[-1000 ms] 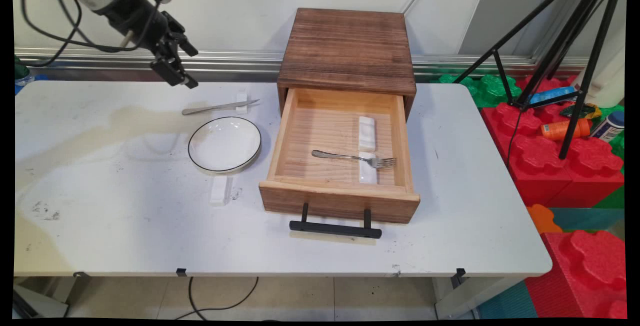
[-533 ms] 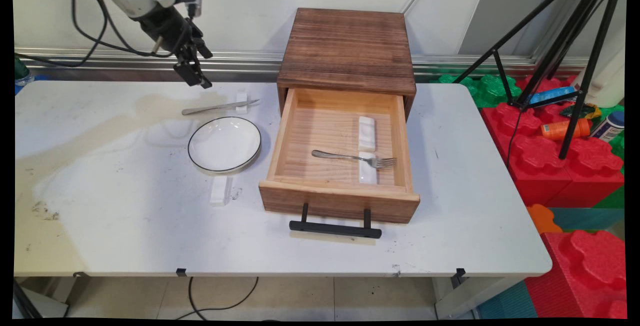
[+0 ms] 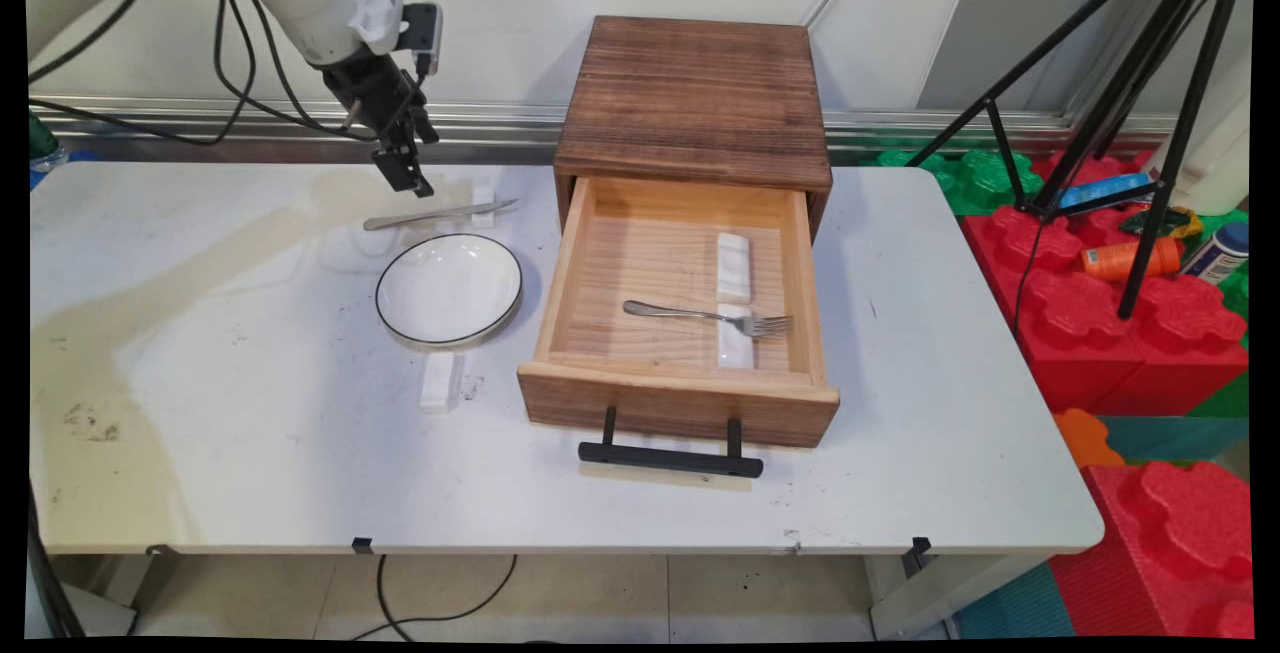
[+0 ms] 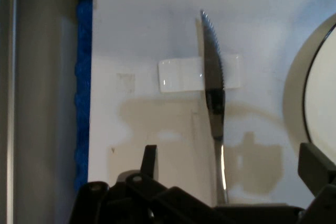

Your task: Pick up the knife from the left of the white plate

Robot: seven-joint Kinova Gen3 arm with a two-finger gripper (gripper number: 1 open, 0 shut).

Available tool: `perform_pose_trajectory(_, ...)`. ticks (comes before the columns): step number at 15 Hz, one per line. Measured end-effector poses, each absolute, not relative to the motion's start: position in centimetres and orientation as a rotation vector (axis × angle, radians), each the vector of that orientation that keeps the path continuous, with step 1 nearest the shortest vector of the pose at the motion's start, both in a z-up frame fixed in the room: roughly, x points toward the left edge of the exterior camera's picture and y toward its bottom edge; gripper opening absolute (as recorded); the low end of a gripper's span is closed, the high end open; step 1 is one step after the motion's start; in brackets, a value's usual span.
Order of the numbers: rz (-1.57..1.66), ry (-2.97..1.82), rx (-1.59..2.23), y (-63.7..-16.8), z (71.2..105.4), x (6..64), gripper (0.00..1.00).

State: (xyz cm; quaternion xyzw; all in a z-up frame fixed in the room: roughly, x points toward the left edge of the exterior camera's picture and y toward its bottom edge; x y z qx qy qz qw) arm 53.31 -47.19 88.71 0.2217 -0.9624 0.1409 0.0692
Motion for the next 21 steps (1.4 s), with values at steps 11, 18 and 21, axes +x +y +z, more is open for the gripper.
perform_pose_trajectory(11,0.287,-2.957,0.65,-50.9,84.0,54.4,1.0)
perform_pose_trajectory(18,0.234,-2.957,0.647,-51.9,82.2,54.7,1.0)
perform_pose_trajectory(21,0.215,-2.954,0.647,-52.1,81.6,54.7,0.0)
